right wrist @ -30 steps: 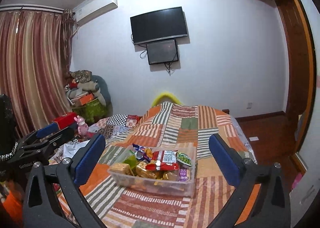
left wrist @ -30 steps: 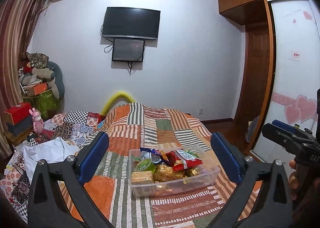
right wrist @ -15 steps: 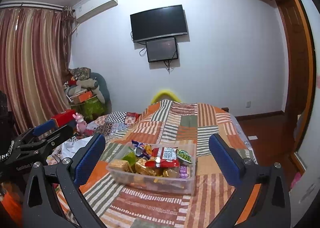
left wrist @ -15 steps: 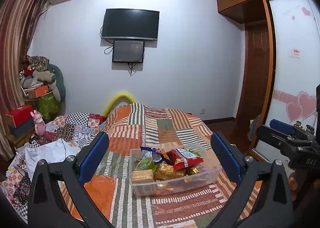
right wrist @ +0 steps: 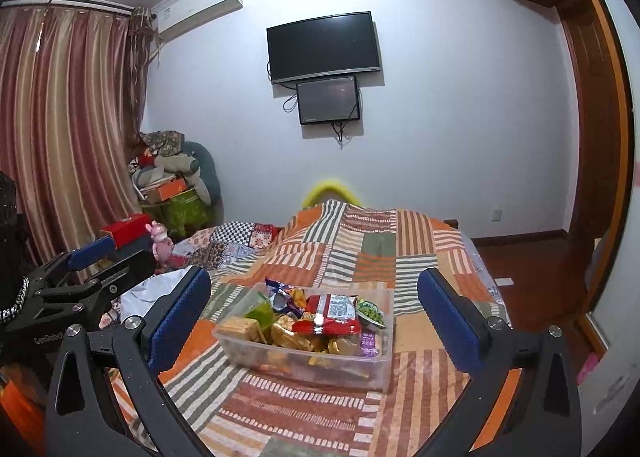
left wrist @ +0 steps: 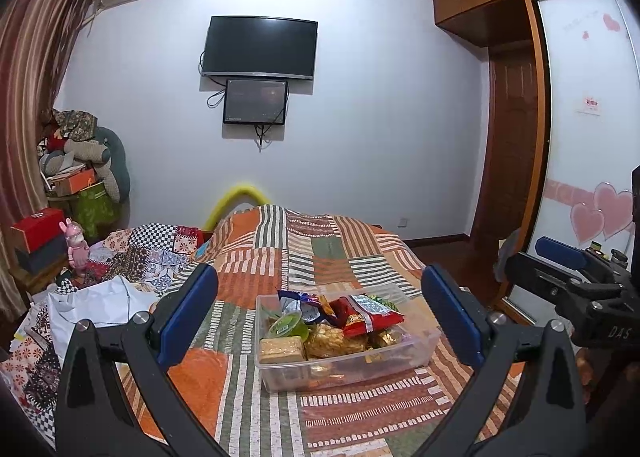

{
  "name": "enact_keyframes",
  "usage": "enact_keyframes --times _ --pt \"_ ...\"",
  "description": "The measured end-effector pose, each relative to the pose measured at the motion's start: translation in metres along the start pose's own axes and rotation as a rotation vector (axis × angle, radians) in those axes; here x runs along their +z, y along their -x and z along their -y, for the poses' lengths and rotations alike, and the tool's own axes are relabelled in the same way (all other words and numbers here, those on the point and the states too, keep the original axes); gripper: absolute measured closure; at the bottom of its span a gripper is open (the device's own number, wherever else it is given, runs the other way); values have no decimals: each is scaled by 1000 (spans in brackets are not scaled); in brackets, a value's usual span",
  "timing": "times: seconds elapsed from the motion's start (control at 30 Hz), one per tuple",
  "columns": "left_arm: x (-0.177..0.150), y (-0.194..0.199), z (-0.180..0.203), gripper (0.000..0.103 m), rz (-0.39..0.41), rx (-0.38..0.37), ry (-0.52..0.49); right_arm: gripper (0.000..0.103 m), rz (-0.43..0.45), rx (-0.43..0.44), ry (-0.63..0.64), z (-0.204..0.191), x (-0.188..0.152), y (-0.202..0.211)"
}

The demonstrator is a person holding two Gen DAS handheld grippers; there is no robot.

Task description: Organize snacks

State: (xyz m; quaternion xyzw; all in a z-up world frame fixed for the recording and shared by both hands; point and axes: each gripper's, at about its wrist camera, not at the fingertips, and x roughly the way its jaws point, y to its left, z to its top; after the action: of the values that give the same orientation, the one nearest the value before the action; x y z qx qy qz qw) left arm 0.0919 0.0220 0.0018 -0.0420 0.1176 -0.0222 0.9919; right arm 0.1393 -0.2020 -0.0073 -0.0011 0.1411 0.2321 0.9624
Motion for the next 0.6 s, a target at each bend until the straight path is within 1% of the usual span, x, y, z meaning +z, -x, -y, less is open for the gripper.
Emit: enact_keyframes --times 0.37,0.6 --pt "-1 0 3 0 3 11 -5 0 -6 2 7 -2 -1 0" --pt "-2 -2 3 0 -6 1 1 0 -8 -2 -8 -2 -1 0"
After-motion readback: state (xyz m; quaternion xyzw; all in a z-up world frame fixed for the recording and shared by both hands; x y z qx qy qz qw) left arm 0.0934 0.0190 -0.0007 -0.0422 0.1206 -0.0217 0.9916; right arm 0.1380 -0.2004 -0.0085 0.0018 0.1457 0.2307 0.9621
